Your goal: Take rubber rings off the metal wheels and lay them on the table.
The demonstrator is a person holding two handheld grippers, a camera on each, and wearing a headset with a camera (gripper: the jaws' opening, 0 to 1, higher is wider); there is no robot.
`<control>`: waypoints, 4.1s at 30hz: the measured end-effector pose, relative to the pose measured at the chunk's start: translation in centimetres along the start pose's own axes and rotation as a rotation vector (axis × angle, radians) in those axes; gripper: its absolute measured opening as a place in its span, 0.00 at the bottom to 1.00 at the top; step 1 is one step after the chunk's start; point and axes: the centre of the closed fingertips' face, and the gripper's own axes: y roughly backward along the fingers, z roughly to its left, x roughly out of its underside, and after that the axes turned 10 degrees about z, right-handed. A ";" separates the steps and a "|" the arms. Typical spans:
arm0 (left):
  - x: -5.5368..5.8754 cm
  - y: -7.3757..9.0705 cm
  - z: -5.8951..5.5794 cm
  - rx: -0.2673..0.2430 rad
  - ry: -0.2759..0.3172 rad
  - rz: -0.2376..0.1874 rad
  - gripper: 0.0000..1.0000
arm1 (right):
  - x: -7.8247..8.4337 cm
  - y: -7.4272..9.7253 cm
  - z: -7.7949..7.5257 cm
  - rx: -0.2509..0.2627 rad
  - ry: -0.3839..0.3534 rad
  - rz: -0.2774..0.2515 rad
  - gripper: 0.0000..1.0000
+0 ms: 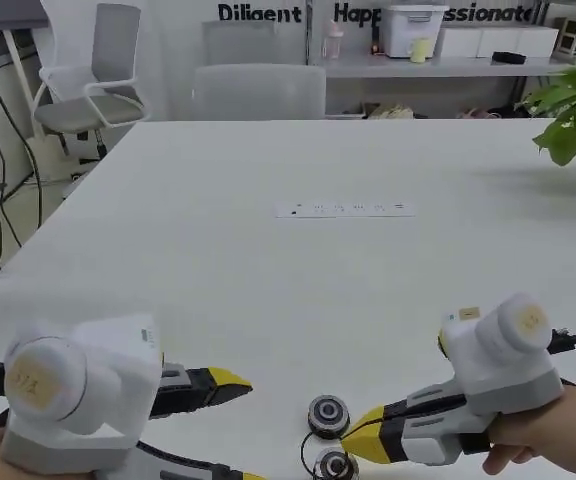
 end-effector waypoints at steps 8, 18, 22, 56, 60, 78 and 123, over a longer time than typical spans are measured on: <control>0.8 0.8 0.1 -0.022 0.032 -0.005 0.69 | -0.7 0.0 -0.1 -0.001 0.012 0.005 0.00; 1.4 1.2 -0.2 -0.028 0.044 -0.010 0.78 | -1.9 -0.6 0.2 -0.007 0.032 0.006 0.00; 1.6 1.4 -0.2 -0.032 0.042 -0.009 0.80 | -2.3 -1.3 0.3 -0.004 0.040 0.004 0.00; 2.4 1.2 0.2 -0.046 0.035 0.028 0.81 | -1.9 -5.5 1.0 0.049 0.166 0.071 0.02; 2.4 1.1 0.1 -0.044 0.036 0.027 0.81 | -1.7 -5.5 0.9 0.054 0.175 0.075 0.07; 2.4 1.2 0.3 -0.040 0.038 0.036 0.81 | -2.4 -4.6 1.1 0.052 0.169 0.040 0.22; 1.1 -0.1 1.6 -0.028 0.016 0.062 0.78 | 0.9 3.4 -1.8 0.166 0.160 0.008 0.31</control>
